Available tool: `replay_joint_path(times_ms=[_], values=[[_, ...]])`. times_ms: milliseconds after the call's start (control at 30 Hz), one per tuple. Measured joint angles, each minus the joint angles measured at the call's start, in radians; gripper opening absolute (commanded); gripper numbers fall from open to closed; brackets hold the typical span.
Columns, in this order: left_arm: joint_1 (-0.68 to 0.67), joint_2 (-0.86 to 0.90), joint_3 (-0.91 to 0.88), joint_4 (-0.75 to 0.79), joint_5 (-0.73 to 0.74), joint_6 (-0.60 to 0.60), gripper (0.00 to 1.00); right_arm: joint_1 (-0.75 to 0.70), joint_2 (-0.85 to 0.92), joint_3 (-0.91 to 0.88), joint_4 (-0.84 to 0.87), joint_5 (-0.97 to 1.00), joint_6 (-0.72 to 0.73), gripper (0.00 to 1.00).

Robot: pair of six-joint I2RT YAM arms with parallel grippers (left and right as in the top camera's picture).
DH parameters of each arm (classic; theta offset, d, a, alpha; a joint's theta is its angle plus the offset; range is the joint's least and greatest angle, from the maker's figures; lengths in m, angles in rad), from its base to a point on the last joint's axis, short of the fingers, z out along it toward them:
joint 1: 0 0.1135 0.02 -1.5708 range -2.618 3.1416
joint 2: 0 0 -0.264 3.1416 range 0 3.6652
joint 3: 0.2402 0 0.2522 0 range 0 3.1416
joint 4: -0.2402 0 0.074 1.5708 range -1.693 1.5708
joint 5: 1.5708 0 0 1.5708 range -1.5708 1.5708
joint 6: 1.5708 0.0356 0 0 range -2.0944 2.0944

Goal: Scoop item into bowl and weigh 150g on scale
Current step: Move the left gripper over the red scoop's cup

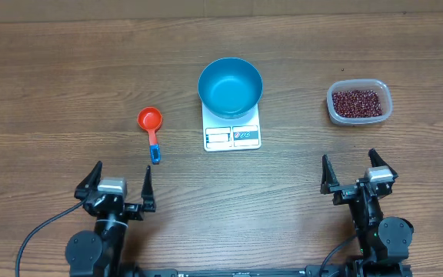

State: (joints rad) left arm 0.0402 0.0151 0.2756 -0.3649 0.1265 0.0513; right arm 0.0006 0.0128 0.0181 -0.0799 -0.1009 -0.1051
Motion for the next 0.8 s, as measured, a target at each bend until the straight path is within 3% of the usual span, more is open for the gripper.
replay_joint_path(times_ms=[233,567,800], values=[[0.0,0.092,0.105,-0.074,0.0,0.0,1.0,0.0,0.0,0.0,0.0,0.0,0.0,1.0],[0.0,0.423,0.34,-0.157,0.0,0.0,1.0,0.0,0.0,0.0,0.0,0.0,-0.001,1.0],[0.0,0.681,0.575,-0.336,-0.001,-0.006,1.0,0.0,0.0,0.0,0.0,0.0,-0.001,1.0]])
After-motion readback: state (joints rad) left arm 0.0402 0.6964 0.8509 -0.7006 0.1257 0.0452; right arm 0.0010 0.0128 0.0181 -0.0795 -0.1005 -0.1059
